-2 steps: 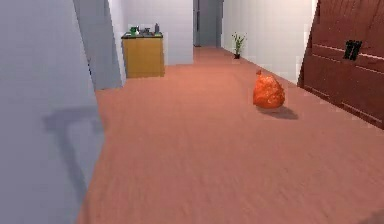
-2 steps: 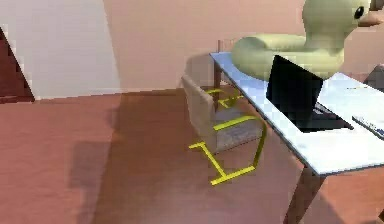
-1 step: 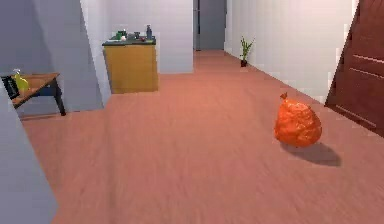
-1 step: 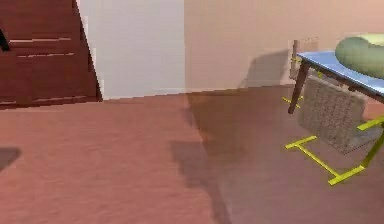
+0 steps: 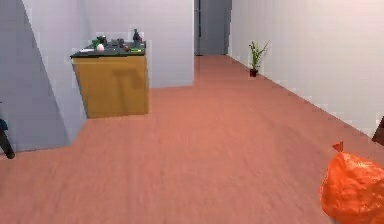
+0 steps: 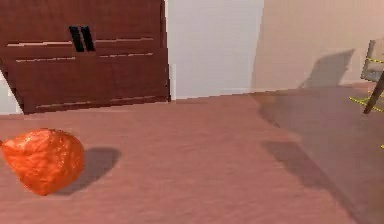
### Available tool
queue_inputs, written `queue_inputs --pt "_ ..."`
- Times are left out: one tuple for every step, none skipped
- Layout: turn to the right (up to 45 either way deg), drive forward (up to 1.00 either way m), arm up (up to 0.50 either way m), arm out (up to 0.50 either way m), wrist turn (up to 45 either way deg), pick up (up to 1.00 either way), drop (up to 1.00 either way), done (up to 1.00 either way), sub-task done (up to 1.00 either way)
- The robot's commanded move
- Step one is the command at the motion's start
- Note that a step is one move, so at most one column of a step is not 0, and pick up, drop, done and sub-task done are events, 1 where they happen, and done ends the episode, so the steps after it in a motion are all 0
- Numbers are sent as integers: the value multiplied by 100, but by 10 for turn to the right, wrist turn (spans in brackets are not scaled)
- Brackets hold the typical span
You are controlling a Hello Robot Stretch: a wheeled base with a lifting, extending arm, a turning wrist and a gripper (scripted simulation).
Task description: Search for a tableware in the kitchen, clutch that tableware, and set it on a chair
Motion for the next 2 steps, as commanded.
queue_inputs --pt "0 100 0 0 0 0 0 0 0" --pt "-30 0 0 0 0 0 0 0 0"
